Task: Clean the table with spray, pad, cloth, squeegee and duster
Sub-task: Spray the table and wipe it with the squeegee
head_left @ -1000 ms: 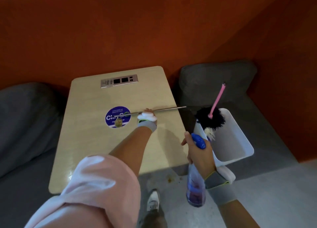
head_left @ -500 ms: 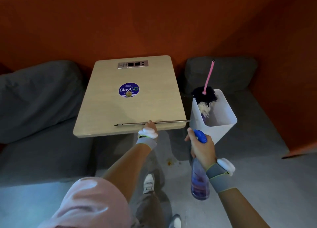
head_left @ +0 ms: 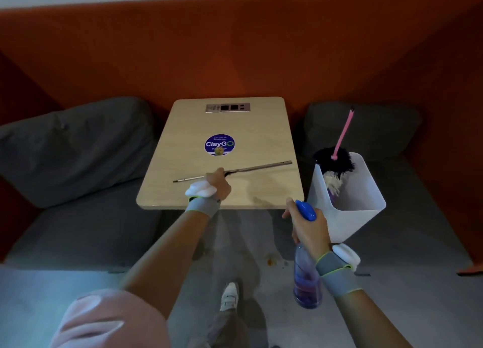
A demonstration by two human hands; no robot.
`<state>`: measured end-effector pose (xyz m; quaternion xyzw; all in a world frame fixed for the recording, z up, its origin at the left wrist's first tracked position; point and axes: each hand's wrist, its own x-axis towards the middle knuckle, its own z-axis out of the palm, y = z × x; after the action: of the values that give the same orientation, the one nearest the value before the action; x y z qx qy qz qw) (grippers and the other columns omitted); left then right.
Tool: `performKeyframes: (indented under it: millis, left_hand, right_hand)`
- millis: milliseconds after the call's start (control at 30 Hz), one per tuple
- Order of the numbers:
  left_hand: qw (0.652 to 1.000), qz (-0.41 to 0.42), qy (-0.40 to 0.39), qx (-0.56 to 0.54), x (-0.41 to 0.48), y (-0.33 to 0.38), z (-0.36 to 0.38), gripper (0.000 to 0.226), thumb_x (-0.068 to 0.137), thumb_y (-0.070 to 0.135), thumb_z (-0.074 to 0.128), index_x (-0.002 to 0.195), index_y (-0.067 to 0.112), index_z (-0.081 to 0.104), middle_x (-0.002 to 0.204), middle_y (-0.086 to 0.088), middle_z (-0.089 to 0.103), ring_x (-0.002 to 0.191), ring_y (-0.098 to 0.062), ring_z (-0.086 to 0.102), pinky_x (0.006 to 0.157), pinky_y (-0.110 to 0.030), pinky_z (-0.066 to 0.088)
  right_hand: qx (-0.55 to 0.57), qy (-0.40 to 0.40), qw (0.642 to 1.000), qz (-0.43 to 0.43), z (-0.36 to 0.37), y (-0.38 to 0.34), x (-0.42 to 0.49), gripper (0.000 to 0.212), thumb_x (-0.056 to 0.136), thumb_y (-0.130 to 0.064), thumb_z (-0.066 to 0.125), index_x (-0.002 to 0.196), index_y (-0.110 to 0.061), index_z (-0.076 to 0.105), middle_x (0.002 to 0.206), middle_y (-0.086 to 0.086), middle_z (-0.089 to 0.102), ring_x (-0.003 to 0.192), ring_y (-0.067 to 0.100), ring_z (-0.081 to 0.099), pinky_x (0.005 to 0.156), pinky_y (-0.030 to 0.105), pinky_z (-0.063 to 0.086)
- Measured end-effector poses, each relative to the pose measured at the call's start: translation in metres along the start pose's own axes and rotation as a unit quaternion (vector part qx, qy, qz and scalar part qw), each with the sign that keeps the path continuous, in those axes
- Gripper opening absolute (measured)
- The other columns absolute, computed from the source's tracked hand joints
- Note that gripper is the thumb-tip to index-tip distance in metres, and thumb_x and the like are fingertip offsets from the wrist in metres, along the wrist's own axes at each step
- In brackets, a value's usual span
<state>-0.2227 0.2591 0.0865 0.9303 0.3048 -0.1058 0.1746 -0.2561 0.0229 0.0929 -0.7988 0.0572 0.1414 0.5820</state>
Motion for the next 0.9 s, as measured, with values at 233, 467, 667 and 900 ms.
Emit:
performKeyframes:
  millis: [233, 467, 667, 900]
  left_hand:
    - [0.998, 0.051, 0.035, 0.005, 0.111, -0.031, -0.041, 0.040, 0.090, 0.022, 0.044, 0.129, 0.029, 0.051, 0.114, -0.013, 0.065, 0.103, -0.035, 0.060, 0.086, -0.036, 0.048]
    - [0.997, 0.052, 0.039, 0.033, 0.206, -0.053, -0.065, 0.040, 0.095, 0.028, 0.043, 0.135, 0.035, 0.045, 0.123, -0.012, 0.060, 0.110, -0.035, 0.058, 0.084, -0.037, 0.047]
    - [0.997, 0.066, 0.027, 0.036, 0.286, -0.072, -0.072, 0.036, 0.091, 0.037, 0.048, 0.127, 0.038, 0.048, 0.115, -0.012, 0.064, 0.102, -0.035, 0.062, 0.084, -0.041, 0.052]
    - [0.994, 0.069, 0.037, 0.071, 0.343, -0.092, -0.073, 0.032, 0.094, 0.040, 0.039, 0.124, 0.034, 0.049, 0.113, -0.011, 0.062, 0.101, -0.036, 0.061, 0.070, -0.036, 0.044]
  right_hand:
    - [-0.017, 0.003, 1.000, -0.021, 0.047, -0.033, 0.049, 0.045, 0.092, -0.046, 0.055, 0.057, -0.018, 0.062, 0.033, -0.007, 0.044, 0.039, 0.013, 0.043, 0.056, 0.031, 0.042]
    - [-0.008, 0.016, 1.000, -0.020, 0.099, -0.066, 0.098, 0.042, 0.094, -0.041, 0.057, 0.061, -0.014, 0.062, 0.037, 0.001, 0.043, 0.037, 0.013, 0.043, 0.055, 0.032, 0.044]
    - [0.004, 0.039, 0.999, -0.015, 0.137, -0.094, 0.134, 0.040, 0.093, -0.037, 0.059, 0.061, -0.013, 0.062, 0.033, -0.004, 0.039, 0.036, 0.016, 0.038, 0.045, 0.027, 0.039]
    - [0.001, 0.037, 0.999, 0.015, 0.162, -0.099, 0.152, 0.042, 0.092, -0.039, 0.060, 0.066, -0.006, 0.063, 0.036, -0.004, 0.037, 0.038, 0.017, 0.038, 0.045, 0.028, 0.037]
